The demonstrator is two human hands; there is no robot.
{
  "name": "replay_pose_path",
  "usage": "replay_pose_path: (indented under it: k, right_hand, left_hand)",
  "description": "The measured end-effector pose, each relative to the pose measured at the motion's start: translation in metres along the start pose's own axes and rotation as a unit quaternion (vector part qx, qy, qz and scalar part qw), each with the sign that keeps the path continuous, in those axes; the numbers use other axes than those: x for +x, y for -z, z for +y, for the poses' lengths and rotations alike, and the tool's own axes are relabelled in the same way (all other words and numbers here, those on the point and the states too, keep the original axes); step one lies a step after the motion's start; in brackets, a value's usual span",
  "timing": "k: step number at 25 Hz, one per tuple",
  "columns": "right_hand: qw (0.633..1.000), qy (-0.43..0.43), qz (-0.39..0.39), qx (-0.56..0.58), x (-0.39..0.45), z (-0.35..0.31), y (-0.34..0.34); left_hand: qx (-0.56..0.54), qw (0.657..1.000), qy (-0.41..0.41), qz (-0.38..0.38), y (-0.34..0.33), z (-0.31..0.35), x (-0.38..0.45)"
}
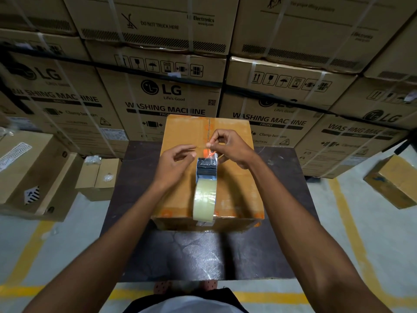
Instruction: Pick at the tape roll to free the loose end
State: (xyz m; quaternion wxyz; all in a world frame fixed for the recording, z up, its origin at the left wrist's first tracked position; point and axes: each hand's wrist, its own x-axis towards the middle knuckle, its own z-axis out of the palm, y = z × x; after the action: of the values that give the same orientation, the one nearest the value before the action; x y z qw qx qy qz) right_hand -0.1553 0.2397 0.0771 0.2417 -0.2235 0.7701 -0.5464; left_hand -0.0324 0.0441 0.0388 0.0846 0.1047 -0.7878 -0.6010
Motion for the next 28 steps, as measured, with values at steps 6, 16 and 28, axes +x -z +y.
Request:
replay_pose_path:
  k: [6, 16, 28]
  right_hand:
    - [1.000, -0.025, 0.005, 0.010, -0.003, 0.002, 0.005]
    - [0.986, -0.123, -0.031, 0.110, -0.016, 0.015, 0.012]
    - [0.939, -0.099, 0.219, 0.244, -0.057, 0.030, -0.023]
  left_hand:
    - [-0.040, 0.999, 0.034, -0.009, -0.016, 0.005, 0.016]
    - [-0.018, 0.998, 0.052, 0.008, -0.033, 0.008, 0.020]
    - [-0.050, 0.996, 0.072, 0.013, -0.037, 0.006, 0.022]
